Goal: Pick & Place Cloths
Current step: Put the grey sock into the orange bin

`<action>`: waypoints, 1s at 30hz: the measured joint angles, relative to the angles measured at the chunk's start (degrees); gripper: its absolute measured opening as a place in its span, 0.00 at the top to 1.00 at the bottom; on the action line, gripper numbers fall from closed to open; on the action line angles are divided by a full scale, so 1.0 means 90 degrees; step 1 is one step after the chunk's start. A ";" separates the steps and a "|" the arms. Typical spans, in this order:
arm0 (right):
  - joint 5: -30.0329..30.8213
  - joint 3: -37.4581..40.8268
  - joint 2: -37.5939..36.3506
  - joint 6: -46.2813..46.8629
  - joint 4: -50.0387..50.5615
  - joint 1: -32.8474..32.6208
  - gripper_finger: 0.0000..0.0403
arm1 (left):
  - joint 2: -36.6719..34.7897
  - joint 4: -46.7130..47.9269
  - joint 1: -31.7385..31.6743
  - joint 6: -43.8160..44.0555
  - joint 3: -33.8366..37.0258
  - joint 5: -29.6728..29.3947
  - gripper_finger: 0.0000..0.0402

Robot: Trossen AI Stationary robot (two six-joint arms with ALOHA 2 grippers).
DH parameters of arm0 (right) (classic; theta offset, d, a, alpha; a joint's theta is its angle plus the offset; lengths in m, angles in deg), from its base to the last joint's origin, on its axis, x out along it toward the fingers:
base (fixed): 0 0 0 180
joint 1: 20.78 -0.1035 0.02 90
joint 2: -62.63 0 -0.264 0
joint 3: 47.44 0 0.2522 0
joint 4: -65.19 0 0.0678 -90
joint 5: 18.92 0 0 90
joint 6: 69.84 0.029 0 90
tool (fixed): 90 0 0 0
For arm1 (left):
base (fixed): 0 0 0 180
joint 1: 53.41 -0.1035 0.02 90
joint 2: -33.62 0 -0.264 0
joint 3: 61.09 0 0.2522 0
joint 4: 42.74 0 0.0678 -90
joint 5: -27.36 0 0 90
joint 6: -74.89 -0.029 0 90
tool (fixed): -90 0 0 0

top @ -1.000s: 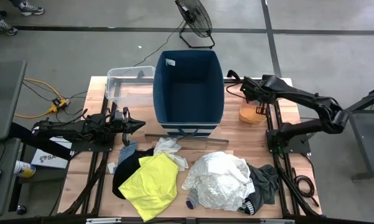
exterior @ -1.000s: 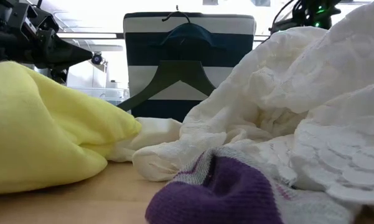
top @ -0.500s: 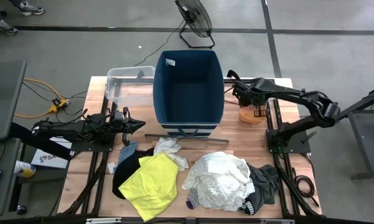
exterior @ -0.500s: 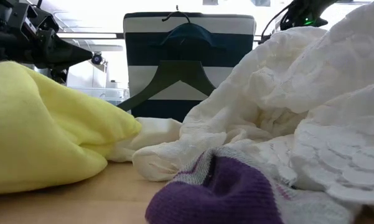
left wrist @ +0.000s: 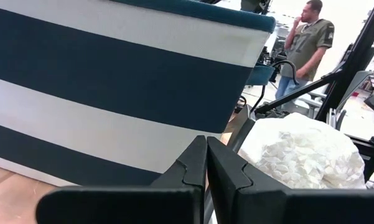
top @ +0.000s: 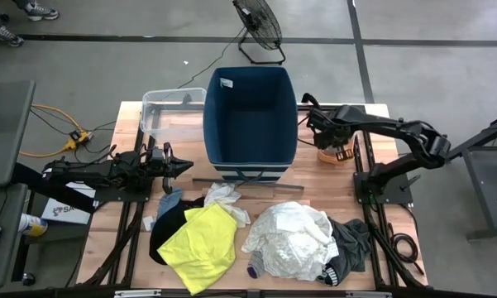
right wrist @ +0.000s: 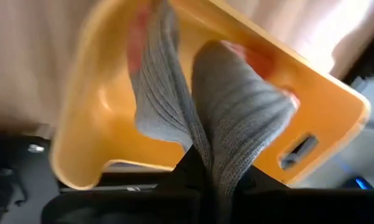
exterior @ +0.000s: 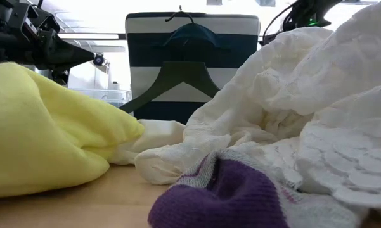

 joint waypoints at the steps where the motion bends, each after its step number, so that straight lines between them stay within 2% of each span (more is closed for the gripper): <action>1: -0.0167 0.0000 -0.0002 -0.0129 0.0000 0.0030 0.99 | 0.0002 -0.0002 0.0001 0.0000 0.0000 0.0000 0.97; 4: -0.0412 0.0000 -0.0002 -0.0444 -0.0002 0.0118 0.99 | 0.0002 -0.0001 0.0000 0.0000 0.0000 0.0000 0.97; 11: -0.0505 0.0000 0.0042 -0.0764 -0.0010 0.0375 0.99 | 0.0002 -0.0002 0.0000 0.0000 0.0000 0.0000 0.97; 30: -0.0727 0.0423 0.1181 -0.0757 -0.0925 0.0891 0.99 | 0.0002 -0.0001 0.0001 0.0000 0.0000 0.0000 0.97</action>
